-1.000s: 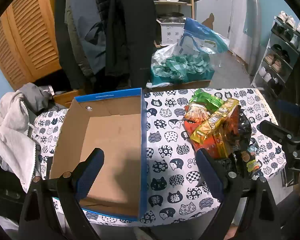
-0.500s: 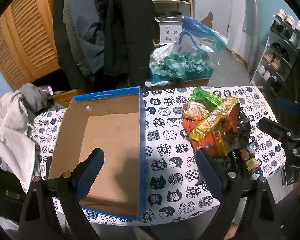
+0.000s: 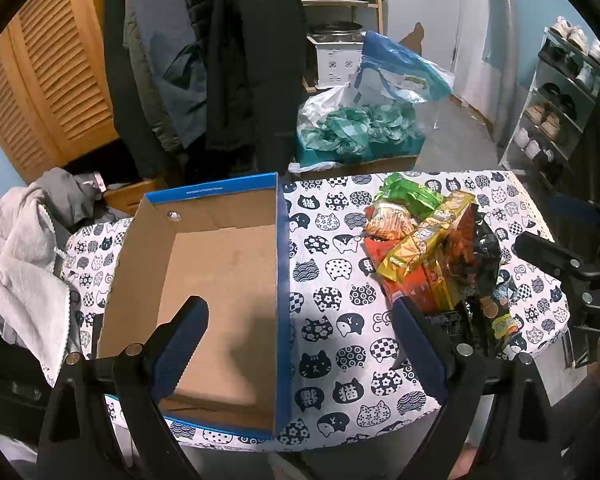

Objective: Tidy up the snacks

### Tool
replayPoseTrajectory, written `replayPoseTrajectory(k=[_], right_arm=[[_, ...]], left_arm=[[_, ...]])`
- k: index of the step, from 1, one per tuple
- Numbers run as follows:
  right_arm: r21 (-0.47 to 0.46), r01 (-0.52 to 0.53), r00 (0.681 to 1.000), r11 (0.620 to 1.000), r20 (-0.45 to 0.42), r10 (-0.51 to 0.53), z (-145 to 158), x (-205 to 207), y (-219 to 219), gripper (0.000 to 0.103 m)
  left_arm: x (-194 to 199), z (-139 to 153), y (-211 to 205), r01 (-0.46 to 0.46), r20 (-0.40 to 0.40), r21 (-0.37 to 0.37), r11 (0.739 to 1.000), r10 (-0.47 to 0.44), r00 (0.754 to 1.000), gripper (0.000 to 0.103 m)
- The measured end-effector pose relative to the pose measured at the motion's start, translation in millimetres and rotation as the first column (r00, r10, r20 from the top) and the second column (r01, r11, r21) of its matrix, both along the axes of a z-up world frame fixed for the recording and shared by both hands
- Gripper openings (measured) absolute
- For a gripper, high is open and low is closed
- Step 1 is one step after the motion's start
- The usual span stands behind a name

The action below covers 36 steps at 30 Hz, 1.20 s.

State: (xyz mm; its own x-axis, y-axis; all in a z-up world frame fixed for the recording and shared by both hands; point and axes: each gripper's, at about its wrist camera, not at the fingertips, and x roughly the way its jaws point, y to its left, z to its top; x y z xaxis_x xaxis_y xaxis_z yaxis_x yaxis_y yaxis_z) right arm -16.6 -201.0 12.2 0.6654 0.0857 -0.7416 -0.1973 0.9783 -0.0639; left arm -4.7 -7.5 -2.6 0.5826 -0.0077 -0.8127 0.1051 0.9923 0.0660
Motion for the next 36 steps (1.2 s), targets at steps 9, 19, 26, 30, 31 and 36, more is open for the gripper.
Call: replayPoseTrajectory(k=[9, 19, 26, 30, 31, 36], right_arm=[[-0.006, 0.015, 1.0, 1.0, 0.003, -0.015, -5.6, -1.3, -2.1, 0.09], [-0.011, 0.019, 1.0, 1.0, -0.002, -0.019, -6.0, 0.3, -1.3, 0.09], [-0.013, 0.016, 1.0, 1.0, -0.006, -0.016, -5.7, 0.1, 1.6, 0.09], [-0.013, 0.019, 1.0, 1.0, -0.006, -0.019, -5.9, 0.0, 1.2, 0.09], [-0.012, 0.02, 1.0, 1.0, -0.006, -0.02, -6.0, -0.2, 1.3, 0.09], [-0.013, 0.019, 1.0, 1.0, -0.007, -0.019, -6.2, -0.5, 1.4, 0.09]], left_arm=[[-0.4, -1.1, -1.4, 0.002, -0.001, 0.002, 1.0, -0.002, 1.0, 0.094], [-1.0, -1.7, -2.4, 0.002, -0.002, 0.003, 1.0, -0.002, 1.0, 0.094], [-0.9, -1.4, -2.2, 0.002, -0.001, 0.002, 1.0, -0.002, 1.0, 0.094], [-1.9, -2.4, -3.0, 0.002, -0.002, 0.003, 1.0, -0.002, 1.0, 0.094], [-1.8, -2.5, -3.2, 0.002, -0.003, 0.004, 1.0, -0.002, 1.0, 0.094], [-2.6, -3.1, -3.5, 0.003, -0.004, 0.005, 1.0, -0.003, 1.0, 0.094]])
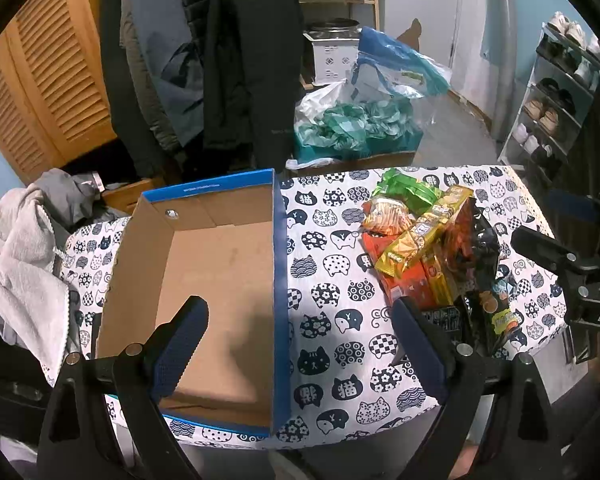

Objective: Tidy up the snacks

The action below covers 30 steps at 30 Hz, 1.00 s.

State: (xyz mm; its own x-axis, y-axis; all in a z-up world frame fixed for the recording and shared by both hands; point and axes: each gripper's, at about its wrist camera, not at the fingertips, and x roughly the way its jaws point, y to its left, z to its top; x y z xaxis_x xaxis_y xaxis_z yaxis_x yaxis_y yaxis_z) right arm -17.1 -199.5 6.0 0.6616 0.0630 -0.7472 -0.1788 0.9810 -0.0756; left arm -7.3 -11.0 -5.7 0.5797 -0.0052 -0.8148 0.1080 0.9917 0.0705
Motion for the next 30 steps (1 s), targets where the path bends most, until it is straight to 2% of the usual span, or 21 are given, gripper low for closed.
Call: replayPoseTrajectory(k=[30], right_arm=[[-0.001, 0.009, 1.0, 1.0, -0.017, -0.009, -5.8, -1.9, -5.7, 0.09]], left_arm=[[3.8, -8.9, -6.8, 0.01, -0.033, 0.013, 1.0, -0.009, 0.999, 0.094]])
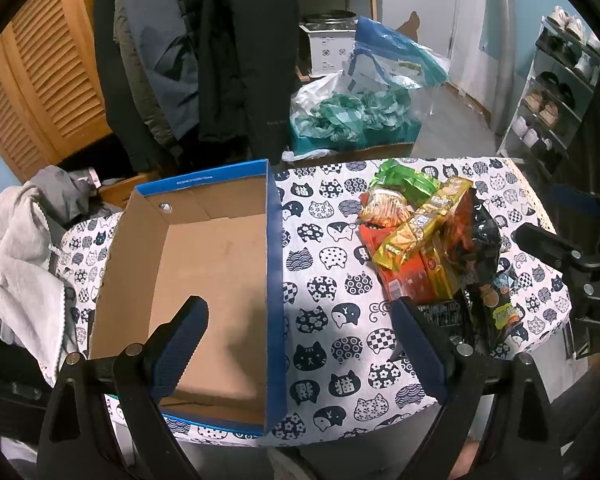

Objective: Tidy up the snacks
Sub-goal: 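Grasp a black snack bag with the left tool while the right tool grasps a black-and-yellow bag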

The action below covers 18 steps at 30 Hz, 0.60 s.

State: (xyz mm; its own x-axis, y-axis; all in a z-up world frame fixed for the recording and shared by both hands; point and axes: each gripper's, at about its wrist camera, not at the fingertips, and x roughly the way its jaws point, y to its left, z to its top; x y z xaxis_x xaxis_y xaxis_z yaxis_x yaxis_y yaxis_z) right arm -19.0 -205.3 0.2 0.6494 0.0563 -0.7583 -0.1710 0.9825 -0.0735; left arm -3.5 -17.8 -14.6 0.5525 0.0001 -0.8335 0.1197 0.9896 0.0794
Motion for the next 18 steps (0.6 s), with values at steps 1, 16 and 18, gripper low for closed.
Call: replayPoseTrajectory(k=[1, 16, 18], right_arm=[[0.0, 0.002, 1.0, 1.0, -0.004, -0.002, -1, 0, -1, 0.09], [-0.005, 0.143, 0.977, 0.99, -0.161, -0.142, -32, 4, -50, 0.09], [-0.021, 0.159, 0.971, 0.987, -0.175, -0.16, -38, 5, -56, 0.09]], left_arm=[[1, -1, -1, 0.001, -0.001, 0.007, 1.0, -0.001, 1.0, 0.094], [13, -55, -38, 0.07, -0.157, 0.017, 0.997, -0.066, 0.985, 0.094], [14, -67, -47, 0.091, -0.201, -0.004, 0.996, -0.09, 0.975, 0.094]])
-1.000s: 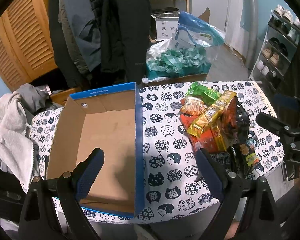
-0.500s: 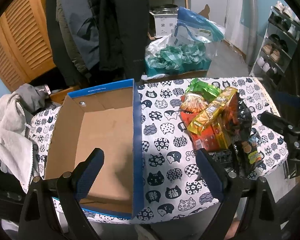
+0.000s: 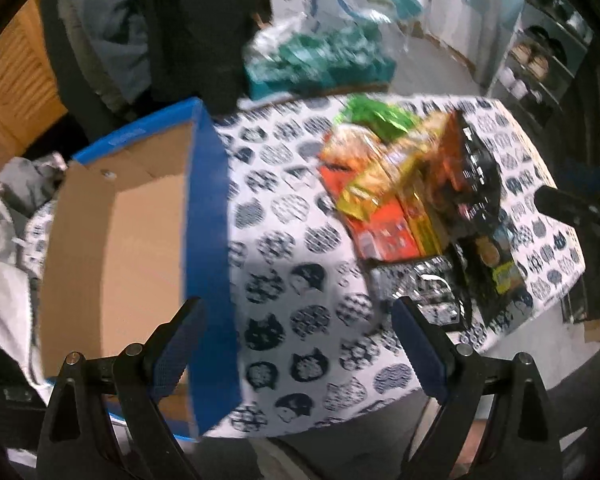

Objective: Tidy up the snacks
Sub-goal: 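Grasp a black snack bag with the left tool while the right tool grasps a black-and-yellow bag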

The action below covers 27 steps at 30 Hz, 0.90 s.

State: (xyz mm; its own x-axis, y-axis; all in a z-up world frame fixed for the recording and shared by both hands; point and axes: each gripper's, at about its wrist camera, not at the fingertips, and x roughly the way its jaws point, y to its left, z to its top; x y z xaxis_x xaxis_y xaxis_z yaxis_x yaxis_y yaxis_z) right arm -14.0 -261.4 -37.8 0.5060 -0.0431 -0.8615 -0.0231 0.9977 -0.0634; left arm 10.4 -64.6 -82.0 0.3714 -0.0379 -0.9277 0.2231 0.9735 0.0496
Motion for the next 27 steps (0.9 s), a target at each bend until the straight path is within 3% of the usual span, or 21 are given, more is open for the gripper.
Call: replayPoseTrajectory(k=[7, 16, 22, 27], right_arm=[[0.006, 0.041, 0.994, 0.999, -0.101, -0.04, -37, -4, -23, 0.09], [-0.007, 0.06, 0.97, 0.998, -0.236, -0.06, -91, -5, -36, 0.09], [0.001, 0.071, 0.957, 0.997, -0.282, -0.068, -112, -3, -40, 0.09], [-0.015, 0.058, 0.95, 0.998, -0.307, -0.06, -133, 4, -40, 0.09]], left_arm=[[1, -33, -19, 0.018, -0.111, -0.031, 0.999, -0.021, 0.994, 0.094], [6, -58, -35, 0.033, -0.166, -0.036, 0.999, -0.039, 0.985, 0.094], [10, -72, -36, -0.001, -0.228, -0.063, 0.998, -0.014, 0.974, 0.094], [14, -75, -37, -0.009, -0.235, -0.064, 0.998, -0.006, 0.972, 0.094]])
